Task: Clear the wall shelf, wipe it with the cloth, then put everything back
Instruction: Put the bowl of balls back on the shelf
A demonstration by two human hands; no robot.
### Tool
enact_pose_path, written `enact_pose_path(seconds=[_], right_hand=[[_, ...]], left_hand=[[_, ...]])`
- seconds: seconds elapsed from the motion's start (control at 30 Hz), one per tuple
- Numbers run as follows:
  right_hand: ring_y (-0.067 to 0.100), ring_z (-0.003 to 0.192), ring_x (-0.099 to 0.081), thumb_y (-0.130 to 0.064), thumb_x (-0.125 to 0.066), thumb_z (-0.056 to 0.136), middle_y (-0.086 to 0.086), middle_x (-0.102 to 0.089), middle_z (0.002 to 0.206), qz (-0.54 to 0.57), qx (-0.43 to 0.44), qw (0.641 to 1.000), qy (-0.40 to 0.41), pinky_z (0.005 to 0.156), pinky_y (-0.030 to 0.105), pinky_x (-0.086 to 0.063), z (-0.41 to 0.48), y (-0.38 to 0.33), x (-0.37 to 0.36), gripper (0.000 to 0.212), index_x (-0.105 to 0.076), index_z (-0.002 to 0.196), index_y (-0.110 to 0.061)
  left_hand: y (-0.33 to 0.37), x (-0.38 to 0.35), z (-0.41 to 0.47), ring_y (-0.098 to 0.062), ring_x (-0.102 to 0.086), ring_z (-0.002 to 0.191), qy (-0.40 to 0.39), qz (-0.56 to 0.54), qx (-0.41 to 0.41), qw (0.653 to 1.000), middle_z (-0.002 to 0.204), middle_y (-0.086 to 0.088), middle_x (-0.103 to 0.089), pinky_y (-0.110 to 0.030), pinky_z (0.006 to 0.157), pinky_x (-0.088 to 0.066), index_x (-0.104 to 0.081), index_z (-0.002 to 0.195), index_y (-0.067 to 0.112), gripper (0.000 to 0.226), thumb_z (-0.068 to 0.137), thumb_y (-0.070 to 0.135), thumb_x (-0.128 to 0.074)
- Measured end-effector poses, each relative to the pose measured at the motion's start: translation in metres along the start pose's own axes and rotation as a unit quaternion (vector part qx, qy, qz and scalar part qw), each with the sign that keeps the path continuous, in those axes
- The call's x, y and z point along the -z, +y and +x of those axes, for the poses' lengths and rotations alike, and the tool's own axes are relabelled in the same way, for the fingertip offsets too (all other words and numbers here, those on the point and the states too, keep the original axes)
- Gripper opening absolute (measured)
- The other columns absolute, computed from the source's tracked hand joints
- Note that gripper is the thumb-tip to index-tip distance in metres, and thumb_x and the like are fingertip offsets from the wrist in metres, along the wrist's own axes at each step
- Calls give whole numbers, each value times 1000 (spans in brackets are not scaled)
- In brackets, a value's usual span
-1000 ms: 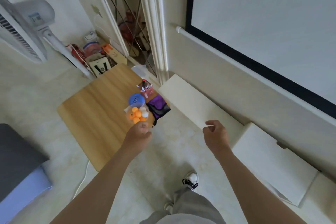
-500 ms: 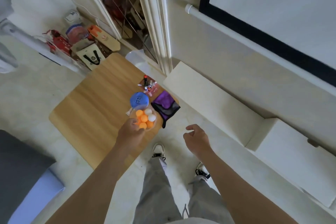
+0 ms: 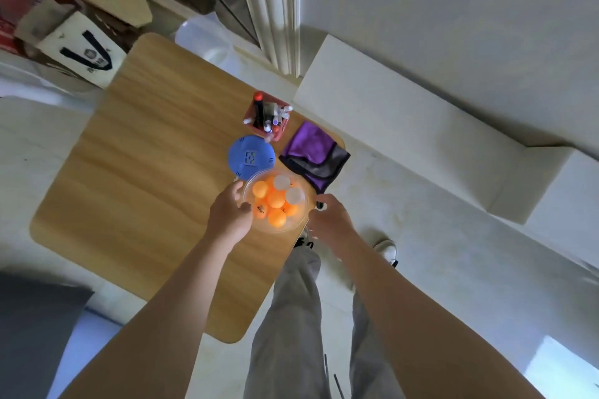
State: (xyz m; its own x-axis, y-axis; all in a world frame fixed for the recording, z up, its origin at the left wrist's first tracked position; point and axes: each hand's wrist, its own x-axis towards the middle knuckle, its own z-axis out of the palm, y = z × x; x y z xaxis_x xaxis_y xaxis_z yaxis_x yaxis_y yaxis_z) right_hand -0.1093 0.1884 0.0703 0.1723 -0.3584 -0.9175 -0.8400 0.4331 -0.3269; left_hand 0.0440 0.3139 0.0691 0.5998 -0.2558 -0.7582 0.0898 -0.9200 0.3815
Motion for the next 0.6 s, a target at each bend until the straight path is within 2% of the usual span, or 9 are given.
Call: enact_pose_path(seconds=[0.13, 0.3, 0.4, 0.5, 0.6], right_hand=[[24, 86, -71, -12, -42, 86, 3, -55, 124, 9, -14, 1000, -3, 73, 39, -61, 12, -5, -13, 60, -43, 144, -28], [21, 75, -65, -7, -40, 85, 7, -60, 121, -1, -14, 1000, 13, 66, 38, -61, 19, -5, -21, 58, -49, 137, -33], [23, 76, -67, -5, -38, 84, 7, -61, 121, -7, -6, 1000, 25, 65, 39, -61, 12, -4, -14, 60, -51, 134, -34], [24, 74, -68, -2, -37, 83, 9, -65, 114, -4, 8, 999, 35, 56, 32, -59, -2, -3, 6, 61, -54, 132, -34], [27, 75, -71, -1, -35, 83, 6, -65, 108, -1, 20, 998, 56, 56, 34, -58, -22, -2, 37, 58, -57, 124, -36]], left_hand=[[-4, -7, 19, -23, -55, 123, -16, 1, -8, 1000, 139, -2, -55, -37, 94, -51, -46, 143, 28, 50, 97, 9, -47], [-2, -9, 27, -25, -67, 94, -21, -9, -7, 1000, 116, 0, -61, -48, 78, -61, -53, 119, 33, 40, 91, 5, -50], [7, -8, 19, -20, -65, 91, -22, -10, -6, 1000, 113, 2, -57, -48, 73, -62, -52, 118, 32, 40, 91, 3, -50], [25, -8, 4, -16, -63, 88, -31, -21, -14, 999, 113, 1, -54, -39, 62, -63, -51, 115, 30, 39, 92, -1, -48], [55, -14, -20, -20, -63, 91, -46, -29, -33, 998, 108, 0, -55, -30, 51, -60, -52, 114, 25, 36, 92, -3, -47]])
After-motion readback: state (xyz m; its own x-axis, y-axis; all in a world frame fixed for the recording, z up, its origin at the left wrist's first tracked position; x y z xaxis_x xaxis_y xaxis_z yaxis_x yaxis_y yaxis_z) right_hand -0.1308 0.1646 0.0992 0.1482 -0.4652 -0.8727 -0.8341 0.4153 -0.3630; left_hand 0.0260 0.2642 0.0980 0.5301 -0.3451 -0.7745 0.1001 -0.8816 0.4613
